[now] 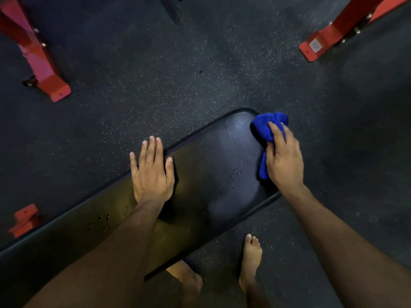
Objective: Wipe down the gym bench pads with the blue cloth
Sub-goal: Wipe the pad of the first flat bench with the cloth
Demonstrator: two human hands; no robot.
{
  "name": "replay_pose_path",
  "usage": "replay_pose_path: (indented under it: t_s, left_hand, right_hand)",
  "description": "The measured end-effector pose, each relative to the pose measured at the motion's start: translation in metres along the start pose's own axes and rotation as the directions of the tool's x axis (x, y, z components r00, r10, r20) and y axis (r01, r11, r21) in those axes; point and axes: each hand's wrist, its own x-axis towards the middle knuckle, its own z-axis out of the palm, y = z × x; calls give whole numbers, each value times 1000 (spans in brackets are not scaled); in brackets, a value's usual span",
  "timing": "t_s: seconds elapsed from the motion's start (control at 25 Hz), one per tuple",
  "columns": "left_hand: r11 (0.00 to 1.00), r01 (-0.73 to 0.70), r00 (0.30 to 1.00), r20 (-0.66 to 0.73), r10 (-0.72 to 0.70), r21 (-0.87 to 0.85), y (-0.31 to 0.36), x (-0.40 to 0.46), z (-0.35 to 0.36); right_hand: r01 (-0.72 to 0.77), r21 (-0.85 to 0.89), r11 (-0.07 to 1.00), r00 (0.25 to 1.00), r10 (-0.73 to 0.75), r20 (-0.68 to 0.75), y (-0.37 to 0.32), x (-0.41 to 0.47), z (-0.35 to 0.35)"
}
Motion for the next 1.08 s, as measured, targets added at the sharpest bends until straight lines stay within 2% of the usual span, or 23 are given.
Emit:
replay_pose_path:
  t_s: [0.12, 0.24, 0.32, 0.4, 0.44, 0.52, 0.6, 0.64, 0.92, 1.08]
  left_hand:
    - [1000, 1, 1000, 10, -1, -3, 0, 2, -1]
    - [1000, 5, 1000, 11, -4, -14, 2, 0, -2]
    - [1000, 5, 1000, 10, -5, -20, 3, -1, -4]
    - [1000, 2, 1000, 3, -2, -21, 3, -1, -5]
    - [1000, -3, 1000, -1, 3, -22, 2, -2, -4]
    - [999, -11, 1000, -19, 10, -36, 2, -3, -2]
    - [998, -12, 999, -39, 10, -56, 1, -3, 0]
    - [998, -14, 999, -47, 12, -60, 0, -4, 1]
    - [999, -14, 1000, -23, 13, -43, 1, -7, 2]
    - [999, -9, 1000, -7, 9, -40, 3, -7, -2]
  right_hand:
    - [-5, 105, 994, 1000, 4, 17, 18, -25, -8]
    - [-120, 316, 941, 992, 122, 14, 26, -36, -36]
    - [-97, 293, 951, 992, 116, -51, 11, -45, -54]
    - [79, 217, 973, 996, -69, -54, -27, -65, -55]
    - [194, 180, 964, 981, -196, -11, -49, -82, -48]
    - [382, 73, 921, 902, -389, 186, -84, -123, -17]
    - [490, -39, 871, 818, -444, 364, -100, -159, 15]
    - [513, -68, 856, 810, -456, 369, -96, -166, 23]
    - [357, -219, 908, 933, -338, 120, -10, -104, 2]
    - [205, -180, 962, 979, -203, 30, 10, -73, -3]
